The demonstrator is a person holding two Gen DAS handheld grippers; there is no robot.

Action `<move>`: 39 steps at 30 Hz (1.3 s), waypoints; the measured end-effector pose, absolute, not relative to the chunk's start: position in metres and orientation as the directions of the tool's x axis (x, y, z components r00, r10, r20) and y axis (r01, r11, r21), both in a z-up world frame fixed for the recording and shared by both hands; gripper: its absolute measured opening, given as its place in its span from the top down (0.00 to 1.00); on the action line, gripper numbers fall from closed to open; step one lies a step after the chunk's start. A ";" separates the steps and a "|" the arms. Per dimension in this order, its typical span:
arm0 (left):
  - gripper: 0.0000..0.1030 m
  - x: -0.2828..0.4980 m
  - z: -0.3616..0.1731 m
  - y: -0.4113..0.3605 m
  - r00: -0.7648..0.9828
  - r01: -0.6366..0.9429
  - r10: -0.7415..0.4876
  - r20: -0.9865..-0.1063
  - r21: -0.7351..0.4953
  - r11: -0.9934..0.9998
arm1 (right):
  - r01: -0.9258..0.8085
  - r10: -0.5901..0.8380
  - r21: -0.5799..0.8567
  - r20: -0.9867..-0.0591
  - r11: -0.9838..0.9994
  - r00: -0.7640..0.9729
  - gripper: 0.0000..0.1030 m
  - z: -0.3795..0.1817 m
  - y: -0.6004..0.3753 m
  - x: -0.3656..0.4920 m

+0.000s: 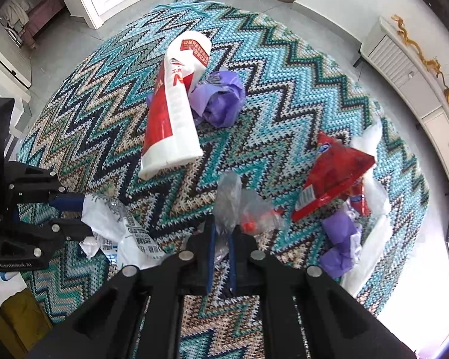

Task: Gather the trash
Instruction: 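Carry both items to the bin and open both tools to drop them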

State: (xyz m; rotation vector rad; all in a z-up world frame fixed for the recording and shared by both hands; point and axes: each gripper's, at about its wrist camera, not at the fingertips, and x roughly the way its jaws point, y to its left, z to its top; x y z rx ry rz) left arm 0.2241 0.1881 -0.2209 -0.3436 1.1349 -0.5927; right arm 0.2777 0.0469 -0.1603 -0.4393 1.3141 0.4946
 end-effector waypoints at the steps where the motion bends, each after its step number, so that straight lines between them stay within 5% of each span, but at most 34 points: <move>1: 0.81 0.222 -0.221 0.189 0.278 0.248 -0.603 -0.747 -0.551 0.797 | -0.577 0.094 -0.033 -0.978 0.816 0.188 0.94 -0.157 0.045 0.275; 21: 0.81 0.198 -0.200 0.194 0.289 0.243 -0.636 -0.715 -0.588 0.771 | -0.553 0.130 -0.051 -0.950 0.832 0.283 0.97 -0.128 0.011 0.242; 39: 0.81 0.202 -0.138 0.089 0.265 0.359 -0.617 -0.741 -0.518 0.776 | -0.359 0.170 0.003 -0.884 0.933 0.435 0.97 -0.096 -0.122 0.182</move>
